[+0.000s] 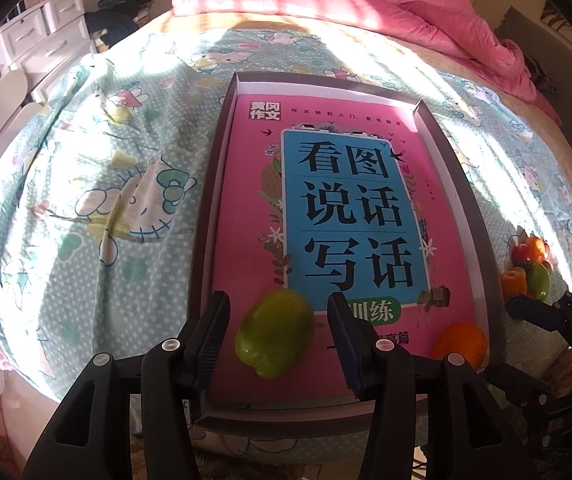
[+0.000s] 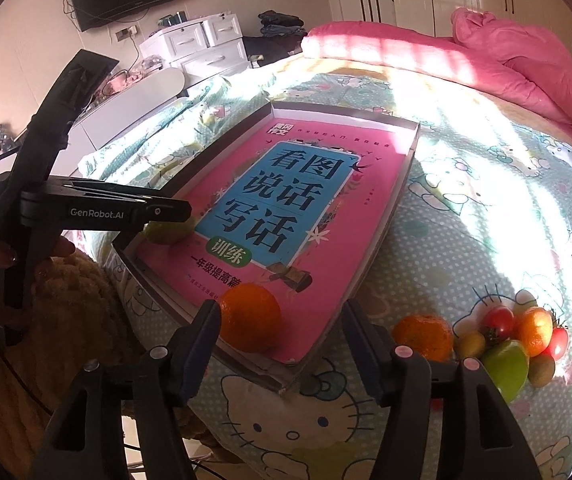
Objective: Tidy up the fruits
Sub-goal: 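Open the left tool onto the tray while the right tool releases the orange there, then move both open tools back to the fruit pile, then grasp an orange with the left tool while the right tool grasps a green mango, then carry the orange and green mango over the book tray with both tools, then lower the orange with the left tool and open it while the right tool releases the mango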
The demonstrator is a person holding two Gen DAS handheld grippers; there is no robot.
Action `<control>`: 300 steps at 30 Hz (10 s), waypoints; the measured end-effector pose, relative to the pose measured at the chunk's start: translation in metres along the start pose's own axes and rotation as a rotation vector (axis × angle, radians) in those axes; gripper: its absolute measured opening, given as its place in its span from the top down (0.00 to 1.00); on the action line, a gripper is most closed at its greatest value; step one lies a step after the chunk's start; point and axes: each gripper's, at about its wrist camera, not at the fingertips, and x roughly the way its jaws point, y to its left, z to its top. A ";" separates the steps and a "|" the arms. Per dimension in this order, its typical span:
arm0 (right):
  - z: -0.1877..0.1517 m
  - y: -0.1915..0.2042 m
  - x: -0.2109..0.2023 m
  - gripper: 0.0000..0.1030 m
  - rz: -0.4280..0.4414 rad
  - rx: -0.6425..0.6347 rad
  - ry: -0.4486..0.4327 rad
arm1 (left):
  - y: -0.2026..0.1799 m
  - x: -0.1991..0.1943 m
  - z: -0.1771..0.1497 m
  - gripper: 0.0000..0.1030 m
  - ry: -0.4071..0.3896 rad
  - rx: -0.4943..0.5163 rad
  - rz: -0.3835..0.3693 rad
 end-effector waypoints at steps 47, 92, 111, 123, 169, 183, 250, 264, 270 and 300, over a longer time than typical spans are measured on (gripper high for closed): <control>-0.032 -0.131 -0.111 0.28 -0.186 0.378 -0.263 | -0.144 -0.057 -0.006 0.24 -0.107 0.241 -0.141; -0.053 -0.143 -0.022 0.46 -0.100 0.518 0.044 | -0.232 0.041 -0.005 0.54 0.142 0.680 -0.196; -0.060 -0.145 -0.031 0.57 -0.097 0.471 0.015 | -0.229 0.055 0.009 0.58 0.166 0.606 -0.307; -0.057 -0.136 -0.037 0.58 -0.127 0.405 -0.005 | -0.229 0.055 0.008 0.64 0.136 0.516 -0.334; -0.033 -0.118 -0.055 0.62 -0.056 0.412 -0.124 | -0.136 -0.017 0.034 0.64 -0.028 0.224 -0.332; -0.013 -0.083 -0.051 0.62 0.008 0.324 -0.165 | -0.083 -0.043 0.035 0.64 -0.078 0.131 -0.271; 0.028 0.003 0.029 0.62 -0.051 0.006 -0.057 | 0.013 0.018 0.018 0.64 -0.007 -0.030 -0.098; 0.026 -0.004 0.049 0.61 -0.073 0.024 -0.007 | 0.012 0.020 0.018 0.64 -0.006 -0.021 -0.090; 0.025 -0.003 0.052 0.61 -0.079 0.022 0.001 | 0.010 0.020 0.018 0.64 -0.008 -0.014 -0.082; 0.020 -0.012 0.034 0.52 -0.025 0.089 -0.018 | 0.013 0.018 0.016 0.64 -0.006 -0.023 -0.070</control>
